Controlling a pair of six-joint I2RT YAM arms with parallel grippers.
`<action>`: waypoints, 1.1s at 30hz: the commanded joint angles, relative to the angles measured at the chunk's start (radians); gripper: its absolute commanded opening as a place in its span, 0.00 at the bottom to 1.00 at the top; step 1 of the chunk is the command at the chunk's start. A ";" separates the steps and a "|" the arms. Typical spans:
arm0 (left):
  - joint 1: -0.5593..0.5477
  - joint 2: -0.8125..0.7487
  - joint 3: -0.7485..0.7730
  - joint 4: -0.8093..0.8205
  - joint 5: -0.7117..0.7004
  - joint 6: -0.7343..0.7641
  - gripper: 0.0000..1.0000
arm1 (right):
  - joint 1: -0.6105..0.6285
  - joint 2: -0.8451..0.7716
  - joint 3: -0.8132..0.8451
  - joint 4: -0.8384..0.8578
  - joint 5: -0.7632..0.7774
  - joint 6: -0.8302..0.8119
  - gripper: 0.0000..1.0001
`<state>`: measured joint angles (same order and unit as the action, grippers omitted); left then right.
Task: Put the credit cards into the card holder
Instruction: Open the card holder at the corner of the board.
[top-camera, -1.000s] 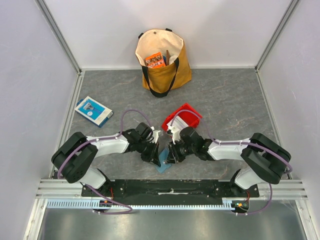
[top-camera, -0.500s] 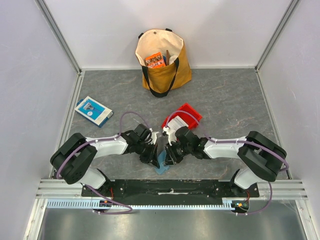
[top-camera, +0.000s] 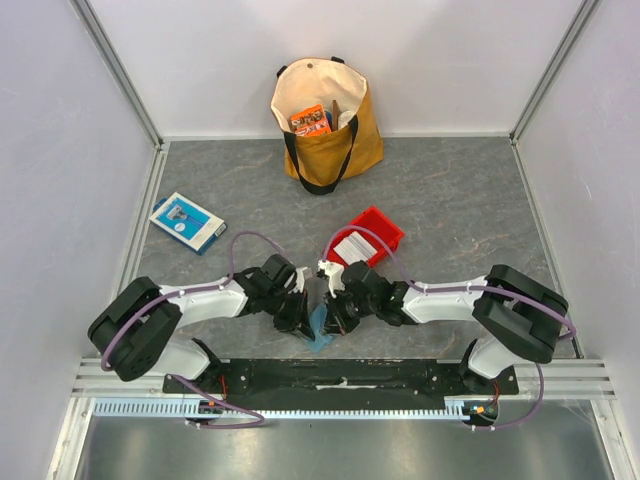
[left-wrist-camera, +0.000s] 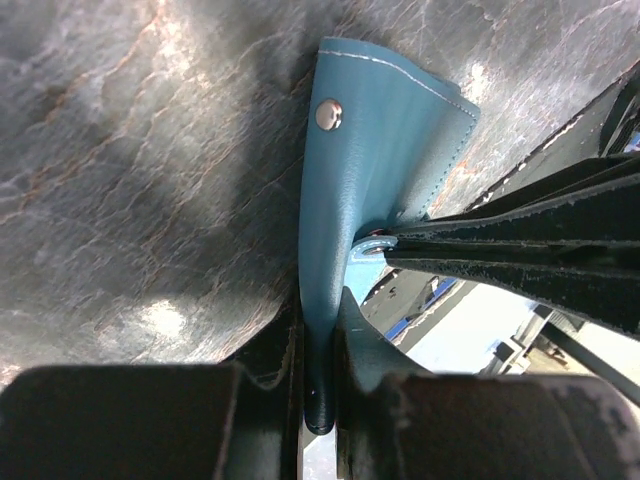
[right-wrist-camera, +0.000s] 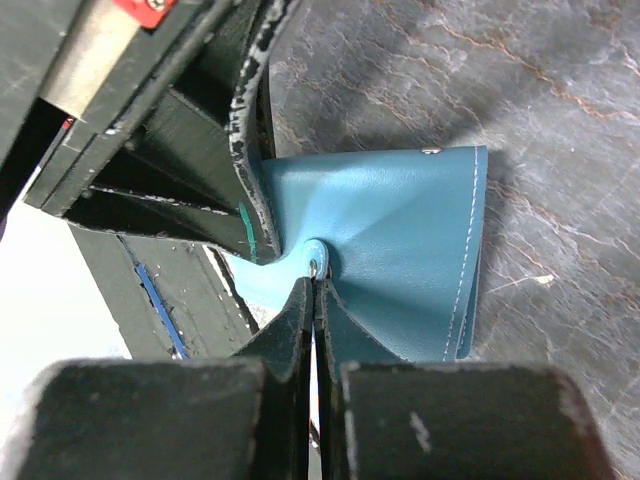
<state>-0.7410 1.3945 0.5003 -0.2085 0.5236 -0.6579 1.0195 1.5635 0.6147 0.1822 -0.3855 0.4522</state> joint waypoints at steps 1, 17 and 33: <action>0.003 0.008 -0.009 0.199 -0.212 -0.103 0.02 | 0.117 0.060 -0.029 -0.004 -0.180 0.017 0.00; 0.005 -0.054 0.004 0.133 -0.367 -0.160 0.02 | 0.166 0.032 -0.012 -0.205 -0.202 -0.092 0.00; 0.003 -0.181 -0.059 0.050 -0.412 -0.157 0.07 | 0.151 -0.016 0.036 -0.578 0.284 0.028 0.33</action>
<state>-0.7670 1.2232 0.4507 -0.2298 0.3080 -0.7933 1.1603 1.5101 0.6762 -0.1112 -0.2054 0.4236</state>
